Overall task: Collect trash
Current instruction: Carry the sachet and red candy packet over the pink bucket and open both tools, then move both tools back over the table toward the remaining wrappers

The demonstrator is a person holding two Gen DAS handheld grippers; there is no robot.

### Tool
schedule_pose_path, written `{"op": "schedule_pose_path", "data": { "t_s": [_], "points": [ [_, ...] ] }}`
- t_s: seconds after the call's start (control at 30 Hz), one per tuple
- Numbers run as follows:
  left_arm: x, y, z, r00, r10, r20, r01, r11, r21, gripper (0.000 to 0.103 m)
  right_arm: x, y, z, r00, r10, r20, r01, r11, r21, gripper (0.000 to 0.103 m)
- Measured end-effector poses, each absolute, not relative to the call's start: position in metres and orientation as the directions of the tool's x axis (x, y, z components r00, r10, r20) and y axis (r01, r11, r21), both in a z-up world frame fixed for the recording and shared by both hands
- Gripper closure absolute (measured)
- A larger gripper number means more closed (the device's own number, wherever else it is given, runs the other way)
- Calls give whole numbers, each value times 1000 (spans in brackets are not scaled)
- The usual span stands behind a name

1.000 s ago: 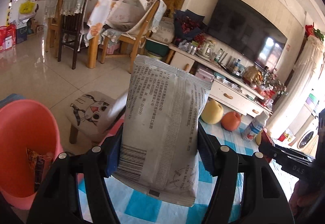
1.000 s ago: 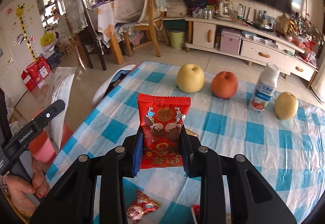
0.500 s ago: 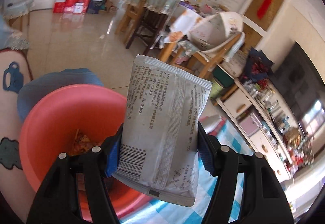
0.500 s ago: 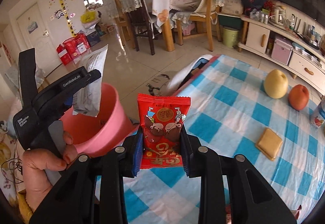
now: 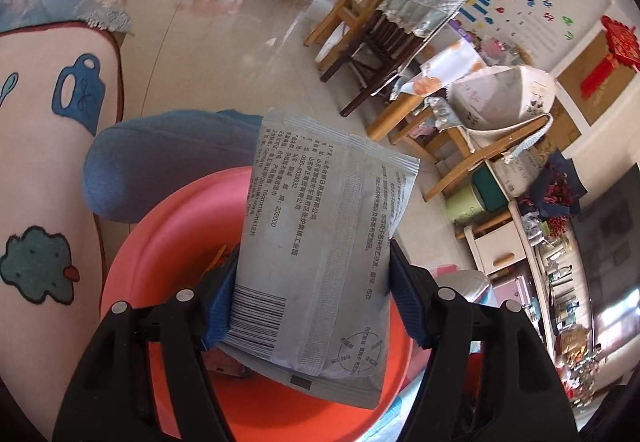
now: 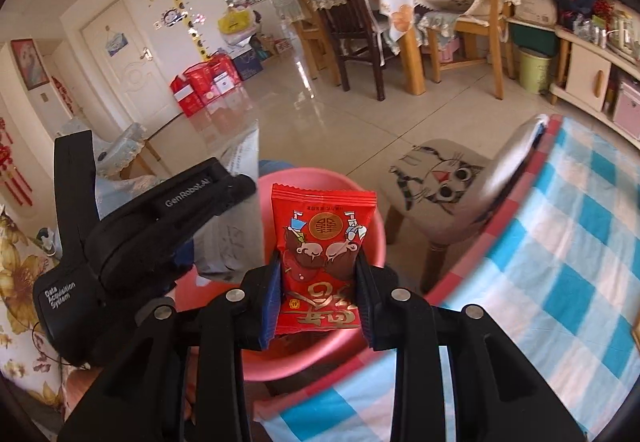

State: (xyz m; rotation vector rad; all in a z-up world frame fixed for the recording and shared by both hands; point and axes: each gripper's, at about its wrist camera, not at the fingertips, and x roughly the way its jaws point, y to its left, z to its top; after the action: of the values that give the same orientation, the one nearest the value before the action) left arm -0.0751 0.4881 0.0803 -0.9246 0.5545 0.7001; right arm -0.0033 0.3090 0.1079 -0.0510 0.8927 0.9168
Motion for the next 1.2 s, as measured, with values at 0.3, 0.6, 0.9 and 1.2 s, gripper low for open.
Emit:
{"op": "schedule_pose_path", "data": {
  "t_s": [0.3, 0.6, 0.9, 1.2],
  "points": [
    [-70, 487, 75, 624, 310, -718, -766, 426, -482, 18, -7, 291, 101, 335, 647, -685, -642, 689, 336, 33],
    [-51, 451, 94, 633, 359, -686, -733, 561, -383, 16, -23, 242, 115, 475, 529, -703, -586, 786, 195, 15],
    [-36, 414, 103, 692, 307, -653, -639, 680, -359, 15, -29, 184, 124, 553, 421, -719, -526, 846, 91, 15],
    [-17, 361, 110, 737, 230, -636, -505, 813, -291, 14, -41, 137, 135, 617, 350, -705, -486, 874, 9, 15]
  ]
}}
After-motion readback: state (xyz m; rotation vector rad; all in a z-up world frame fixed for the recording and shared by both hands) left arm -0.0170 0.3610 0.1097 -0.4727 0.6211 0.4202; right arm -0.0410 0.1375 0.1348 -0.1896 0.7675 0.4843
